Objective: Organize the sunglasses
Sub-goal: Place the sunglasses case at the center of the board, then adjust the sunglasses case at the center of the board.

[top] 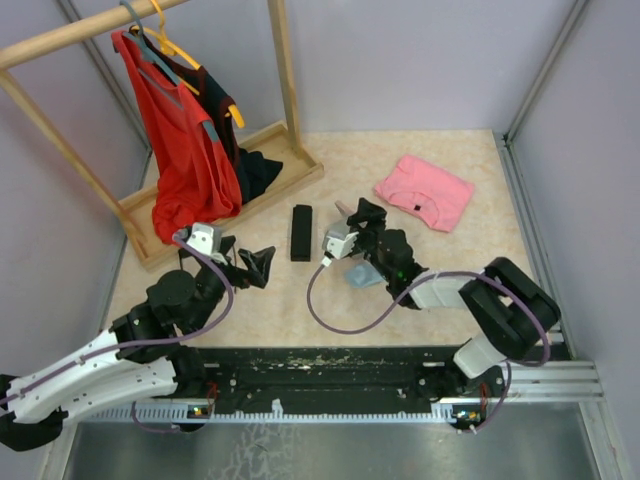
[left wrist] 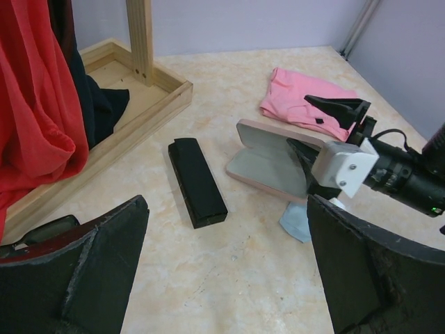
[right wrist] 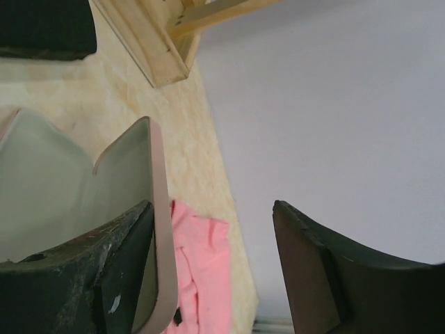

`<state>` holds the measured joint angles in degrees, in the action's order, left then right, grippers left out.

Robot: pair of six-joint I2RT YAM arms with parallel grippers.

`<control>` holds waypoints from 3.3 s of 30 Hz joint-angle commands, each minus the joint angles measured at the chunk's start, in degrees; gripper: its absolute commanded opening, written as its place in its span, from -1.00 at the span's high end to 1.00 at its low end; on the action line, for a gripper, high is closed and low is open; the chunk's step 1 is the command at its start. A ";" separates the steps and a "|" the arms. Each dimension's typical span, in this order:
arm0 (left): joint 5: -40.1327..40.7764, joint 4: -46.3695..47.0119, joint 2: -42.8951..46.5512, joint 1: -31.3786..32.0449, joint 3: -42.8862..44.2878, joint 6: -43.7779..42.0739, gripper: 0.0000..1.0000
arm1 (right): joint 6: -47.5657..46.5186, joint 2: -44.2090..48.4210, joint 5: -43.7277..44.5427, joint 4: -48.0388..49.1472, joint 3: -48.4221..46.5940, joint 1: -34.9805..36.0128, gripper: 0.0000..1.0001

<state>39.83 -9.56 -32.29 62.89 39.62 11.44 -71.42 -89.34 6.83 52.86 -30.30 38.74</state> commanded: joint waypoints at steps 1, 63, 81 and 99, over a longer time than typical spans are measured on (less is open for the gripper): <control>0.24 -0.63 0.21 0.12 -0.41 1.43 -1.00 | 11.95 8.26 -3.40 0.59 1.79 1.40 -0.38; -5.77 0.07 -9.04 0.12 -1.67 7.25 -1.00 | 126.10 20.79 16.26 -51.62 -1.02 2.48 0.36; -5.51 -0.28 -8.31 0.05 -1.93 6.28 -1.00 | 126.11 10.14 17.86 -48.43 -2.71 2.47 0.49; -5.21 -0.46 -7.60 0.05 -2.09 6.29 -1.00 | 121.84 8.39 21.90 -54.99 -10.37 2.33 0.96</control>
<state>34.44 -10.55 -40.60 62.89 37.98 18.13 52.18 -82.35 26.41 -2.44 -35.97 40.77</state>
